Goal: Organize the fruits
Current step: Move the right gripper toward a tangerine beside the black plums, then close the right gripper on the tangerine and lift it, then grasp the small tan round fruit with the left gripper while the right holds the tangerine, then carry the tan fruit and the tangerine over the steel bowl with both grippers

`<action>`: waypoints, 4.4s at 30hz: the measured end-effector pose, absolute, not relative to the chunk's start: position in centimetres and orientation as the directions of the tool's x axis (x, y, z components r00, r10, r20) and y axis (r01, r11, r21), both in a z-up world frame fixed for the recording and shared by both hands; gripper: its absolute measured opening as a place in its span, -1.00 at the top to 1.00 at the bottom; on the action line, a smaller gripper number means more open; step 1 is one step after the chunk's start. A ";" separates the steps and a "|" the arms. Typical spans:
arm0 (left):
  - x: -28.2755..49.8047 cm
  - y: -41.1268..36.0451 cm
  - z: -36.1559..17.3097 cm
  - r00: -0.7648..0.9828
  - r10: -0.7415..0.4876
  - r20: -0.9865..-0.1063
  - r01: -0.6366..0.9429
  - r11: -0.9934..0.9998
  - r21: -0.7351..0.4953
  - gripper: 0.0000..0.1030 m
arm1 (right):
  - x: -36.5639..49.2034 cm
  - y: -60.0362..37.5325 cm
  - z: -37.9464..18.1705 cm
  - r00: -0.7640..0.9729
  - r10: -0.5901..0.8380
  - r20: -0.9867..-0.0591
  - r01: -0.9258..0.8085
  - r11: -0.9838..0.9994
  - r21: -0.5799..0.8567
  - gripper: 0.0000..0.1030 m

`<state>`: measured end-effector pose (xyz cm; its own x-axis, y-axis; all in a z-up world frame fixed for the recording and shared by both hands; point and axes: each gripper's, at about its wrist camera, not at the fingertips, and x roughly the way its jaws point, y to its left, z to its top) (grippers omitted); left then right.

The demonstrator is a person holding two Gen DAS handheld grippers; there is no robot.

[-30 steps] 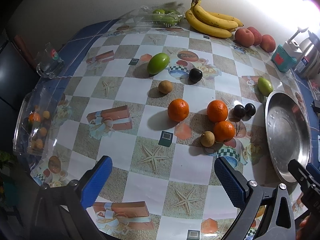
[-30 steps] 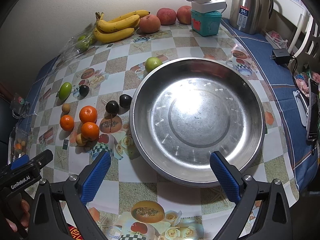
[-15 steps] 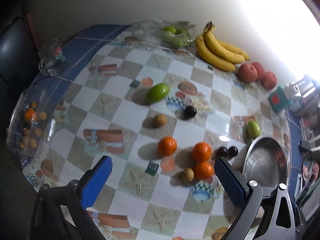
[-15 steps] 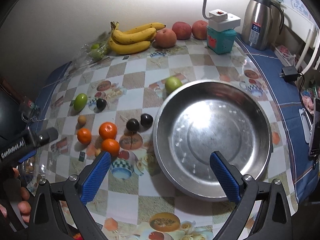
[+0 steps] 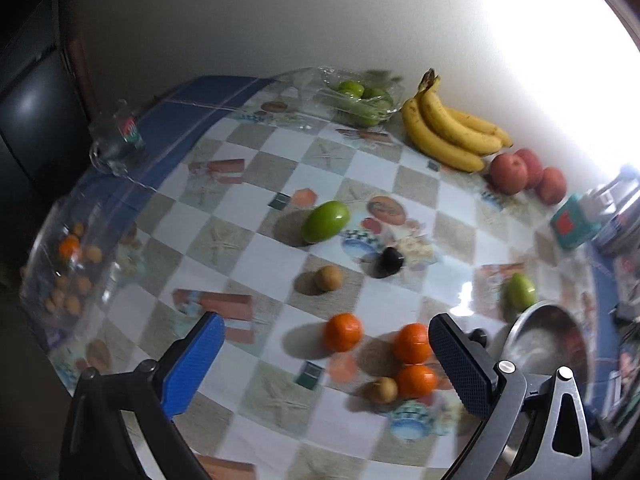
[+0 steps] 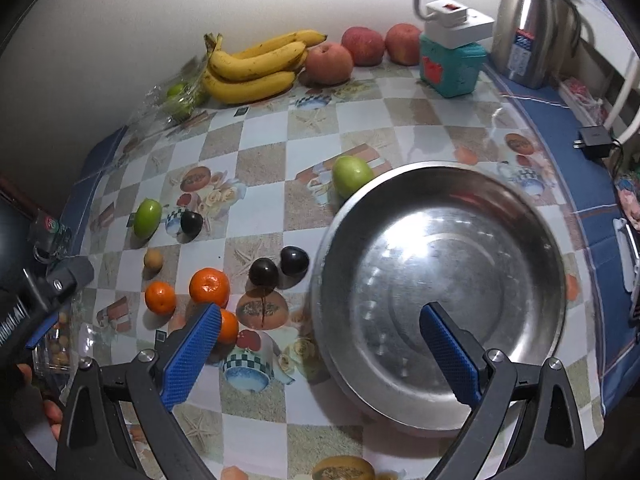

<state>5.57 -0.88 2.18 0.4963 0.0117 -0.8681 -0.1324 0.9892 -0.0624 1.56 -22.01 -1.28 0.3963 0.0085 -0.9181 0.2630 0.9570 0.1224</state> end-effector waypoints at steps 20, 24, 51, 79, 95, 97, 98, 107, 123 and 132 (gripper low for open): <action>5.6 4.0 -1.0 0.469 -0.012 -0.883 -0.259 0.954 -0.151 -1.00 | 5.0 -15.9 -4.5 0.327 0.191 -0.925 0.135 0.960 0.245 -0.92; 5.7 3.6 -1.3 0.464 -0.024 -0.886 -0.256 0.953 -0.160 -1.00 | 5.3 -15.5 -5.0 0.314 0.200 -0.928 0.120 0.961 0.248 -0.92; 6.6 2.0 -6.3 0.305 -0.174 -0.936 -0.280 0.923 -0.263 -0.65 | 5.2 -16.0 -8.6 0.234 0.308 -0.922 0.166 0.922 0.350 0.25; 6.3 -3.1 -6.4 0.237 -0.322 -0.917 -0.074 0.935 -0.347 0.23 | 2.5 -21.1 -1.7 0.438 0.197 -0.877 0.270 0.902 0.337 0.26; 6.1 -5.0 -8.0 0.164 -0.256 -0.953 -0.029 0.964 -0.264 0.38 | 2.5 -21.0 -1.9 0.426 0.223 -0.877 0.266 0.896 0.357 0.26; 6.1 -5.0 -8.2 0.158 -0.255 -0.954 -0.033 0.964 -0.263 0.38 | 2.5 -21.0 -1.8 0.427 0.225 -0.876 0.265 0.895 0.359 0.26; 6.1 -5.0 -8.3 0.157 -0.253 -0.955 -0.036 0.965 -0.261 0.38 | 2.5 -21.0 -1.9 0.426 0.225 -0.876 0.265 0.895 0.359 0.26; 6.3 -4.7 -8.5 0.154 -0.243 -0.958 -0.033 0.967 -0.251 0.49 | 2.5 -21.0 -2.1 0.415 0.223 -0.882 0.270 0.896 0.353 0.26; 6.4 -4.1 -7.3 0.208 -0.244 -0.947 -0.034 0.966 -0.257 0.49 | 2.7 -21.3 -3.2 0.383 0.245 -0.891 0.288 0.884 0.367 0.26; 5.9 -3.3 -4.1 0.330 -0.318 -0.889 -0.037 0.936 -0.349 0.49 | 2.7 -22.1 -3.2 0.388 0.238 -0.890 0.312 0.875 0.370 0.26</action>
